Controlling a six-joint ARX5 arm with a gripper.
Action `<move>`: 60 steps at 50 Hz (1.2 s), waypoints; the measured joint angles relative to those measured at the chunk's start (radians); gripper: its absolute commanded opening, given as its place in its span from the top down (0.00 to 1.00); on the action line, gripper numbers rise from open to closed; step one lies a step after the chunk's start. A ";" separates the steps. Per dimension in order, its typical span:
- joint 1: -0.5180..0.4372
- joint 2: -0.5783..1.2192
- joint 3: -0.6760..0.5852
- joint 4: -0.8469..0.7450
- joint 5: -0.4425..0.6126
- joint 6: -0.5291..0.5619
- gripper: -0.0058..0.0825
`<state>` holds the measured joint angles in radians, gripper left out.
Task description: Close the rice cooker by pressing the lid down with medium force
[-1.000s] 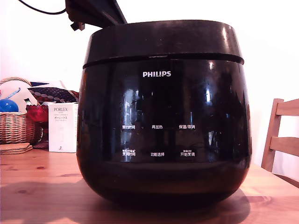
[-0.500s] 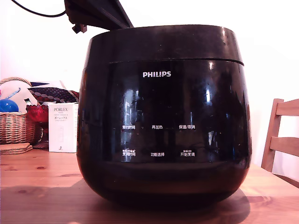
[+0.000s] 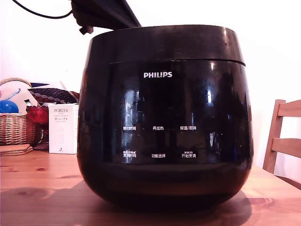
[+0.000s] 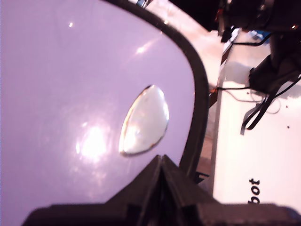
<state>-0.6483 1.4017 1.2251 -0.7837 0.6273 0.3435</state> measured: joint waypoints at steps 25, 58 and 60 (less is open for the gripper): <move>0.119 -0.213 -0.067 0.201 -0.190 -0.100 0.96; 0.432 -0.333 -0.067 0.322 -0.718 -0.127 0.96; 0.446 -0.333 -0.067 0.331 -0.732 -0.127 0.96</move>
<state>-0.2028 1.0683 1.1584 -0.4526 -0.1047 0.2161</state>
